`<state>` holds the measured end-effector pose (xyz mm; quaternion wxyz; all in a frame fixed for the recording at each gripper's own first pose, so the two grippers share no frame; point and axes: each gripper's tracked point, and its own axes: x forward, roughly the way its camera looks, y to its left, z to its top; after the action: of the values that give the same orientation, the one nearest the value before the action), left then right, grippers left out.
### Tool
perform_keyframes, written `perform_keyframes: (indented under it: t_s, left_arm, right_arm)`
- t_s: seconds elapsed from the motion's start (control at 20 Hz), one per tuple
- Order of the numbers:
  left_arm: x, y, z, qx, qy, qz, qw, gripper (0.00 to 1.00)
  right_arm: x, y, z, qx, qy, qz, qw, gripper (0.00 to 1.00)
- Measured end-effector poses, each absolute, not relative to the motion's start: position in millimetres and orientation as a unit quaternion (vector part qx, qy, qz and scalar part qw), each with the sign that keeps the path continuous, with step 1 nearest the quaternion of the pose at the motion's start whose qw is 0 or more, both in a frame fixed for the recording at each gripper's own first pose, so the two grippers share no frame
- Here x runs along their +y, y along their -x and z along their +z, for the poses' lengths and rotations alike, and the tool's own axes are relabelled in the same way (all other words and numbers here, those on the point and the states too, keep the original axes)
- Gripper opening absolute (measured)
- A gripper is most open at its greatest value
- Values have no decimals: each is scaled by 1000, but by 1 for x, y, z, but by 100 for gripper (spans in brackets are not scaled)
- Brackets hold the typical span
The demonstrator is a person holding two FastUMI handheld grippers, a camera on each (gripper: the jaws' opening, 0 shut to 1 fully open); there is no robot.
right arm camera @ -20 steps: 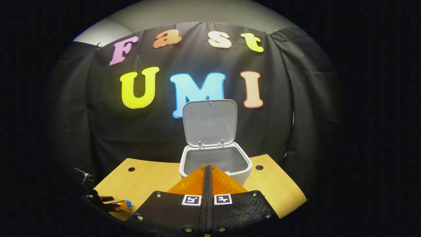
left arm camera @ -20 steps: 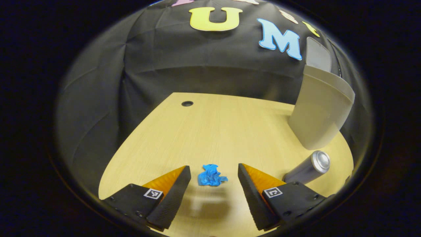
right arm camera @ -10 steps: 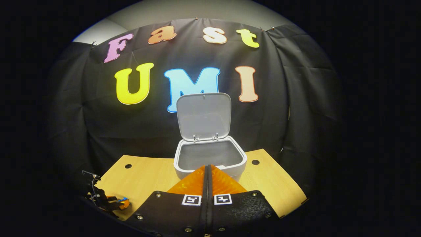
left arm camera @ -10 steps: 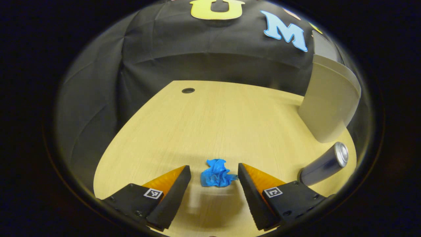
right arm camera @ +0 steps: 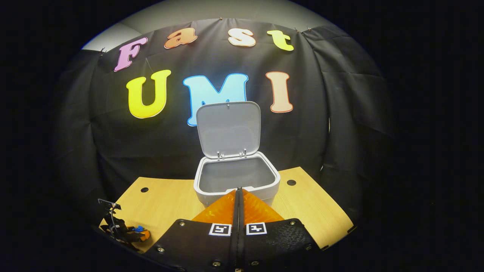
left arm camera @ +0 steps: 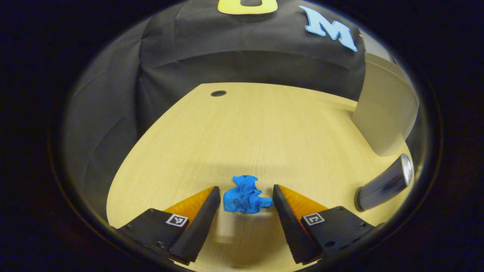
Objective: Press the lid of the desktop garbage bin to open it, pick up the crumpled paper on the desktop and throw it into the bin, then pick up the pop can on the desktop and drop it into the bin, and finally close the garbage bin lid.
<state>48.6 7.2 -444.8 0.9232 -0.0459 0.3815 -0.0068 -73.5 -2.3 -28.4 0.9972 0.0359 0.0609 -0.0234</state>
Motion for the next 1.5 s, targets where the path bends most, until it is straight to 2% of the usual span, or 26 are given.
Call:
perform_keyframes:
  t_s: [0.05,0.1,0.15,0.2,0.3,0.45,0.5,0.55,0.8,0.85,0.9,1.05,1.1,1.15,1.2,1.25,1.5]
  left_arm:
    - [10,-50,-444,380,46,-2,924,100]
    - [12,-50,-445,380,47,5,924,79]
    - [12,-50,-443,378,50,6,925,84]
    - [12,-51,-446,381,48,7,923,65]
    - [14,-52,-446,381,44,11,924,77]
    - [12,-54,-445,382,43,10,923,52]
    - [10,-53,-444,384,42,6,923,58]
    - [7,-52,-440,382,41,2,923,52]
    - [-16,-59,-403,345,8,-33,938,51]
    - [-23,-61,-395,339,0,-43,940,58]
    - [-30,-62,-386,334,-4,-53,941,51]
    - [-49,-65,-364,312,5,-74,947,51]
    - [-55,-69,-354,305,10,-79,949,58]
    - [-61,-74,-342,297,12,-85,951,51]
    - [-65,-79,-332,289,13,-89,953,47]
    - [-69,-85,-321,280,14,-92,955,51]
    - [-99,-104,-259,234,22,-114,965,51]
  right_arm:
    - [-2,74,-29,63,-38,-24,997,0]
    - [-3,74,-32,65,-40,-24,997,0]
    - [-3,74,-33,67,-40,-24,997,0]
    - [-3,75,-35,68,-40,-25,997,0]
    - [-4,76,-37,71,-40,-24,996,0]
    - [-3,76,-39,73,-38,-21,996,0]
    - [-2,76,-40,74,-38,-19,996,0]
    - [-1,75,-39,74,-37,-18,996,0]
    - [1,76,-41,72,-40,-10,997,0]
    - [1,77,-41,72,-42,-9,996,0]
    - [1,78,-43,72,-45,-9,996,0]
    - [-2,83,-46,71,-47,-13,996,0]
    - [-2,86,-50,73,-46,-13,996,0]
    - [-2,88,-53,75,-44,-12,996,0]
    - [-3,90,-54,74,-41,-12,996,0]
    - [-3,91,-54,74,-39,-13,996,0]
    - [-3,98,-52,63,-51,-9,997,0]
